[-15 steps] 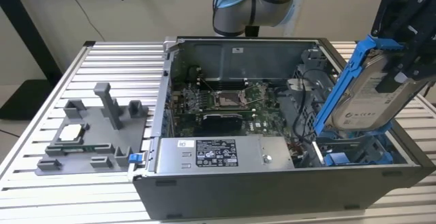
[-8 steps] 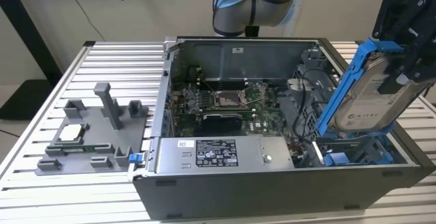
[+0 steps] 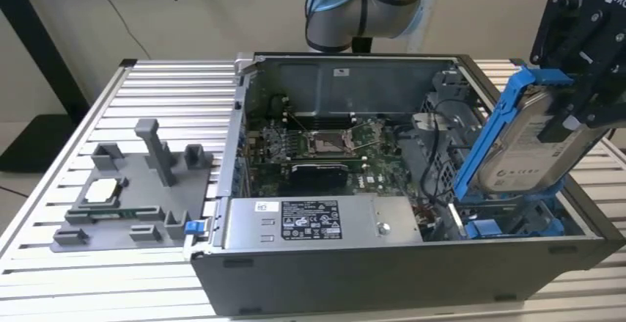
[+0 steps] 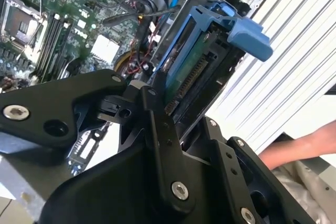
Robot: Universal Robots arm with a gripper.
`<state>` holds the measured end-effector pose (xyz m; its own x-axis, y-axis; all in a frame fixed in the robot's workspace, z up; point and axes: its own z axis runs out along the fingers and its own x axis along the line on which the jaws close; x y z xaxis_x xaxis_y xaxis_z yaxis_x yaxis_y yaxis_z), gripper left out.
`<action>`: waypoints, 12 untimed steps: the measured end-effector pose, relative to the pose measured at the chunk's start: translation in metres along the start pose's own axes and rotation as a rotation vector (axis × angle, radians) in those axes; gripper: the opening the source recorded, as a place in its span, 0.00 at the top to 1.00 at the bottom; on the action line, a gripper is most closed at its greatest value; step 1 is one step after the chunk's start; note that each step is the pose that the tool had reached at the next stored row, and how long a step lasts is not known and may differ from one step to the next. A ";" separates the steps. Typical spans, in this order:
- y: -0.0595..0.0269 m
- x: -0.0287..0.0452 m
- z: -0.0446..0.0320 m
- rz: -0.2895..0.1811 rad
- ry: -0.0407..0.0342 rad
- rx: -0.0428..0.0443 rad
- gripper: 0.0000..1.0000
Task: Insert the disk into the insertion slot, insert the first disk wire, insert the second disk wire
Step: 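Insert the disk into the insertion slot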
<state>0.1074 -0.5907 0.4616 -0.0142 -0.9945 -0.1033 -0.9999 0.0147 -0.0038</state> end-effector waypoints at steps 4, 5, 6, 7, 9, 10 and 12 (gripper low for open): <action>-0.0036 0.0005 0.0051 0.000 -0.0039 -0.0002 0.00; -0.0053 0.0006 0.0061 0.000 -0.0059 -0.0005 0.00; -0.0066 0.0007 0.0071 0.000 -0.0082 -0.0007 0.00; -0.0076 0.0008 0.0081 0.000 -0.0106 -0.0009 0.00; -0.0089 0.0009 0.0101 0.000 -0.0133 -0.0010 0.00; -0.0097 0.0010 0.0113 0.000 -0.0134 -0.0010 0.00; -0.0118 0.0013 0.0134 0.000 -0.0139 -0.0011 0.00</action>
<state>0.1193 -0.5908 0.4482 -0.0142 -0.9930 -0.1172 -0.9999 0.0146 -0.0026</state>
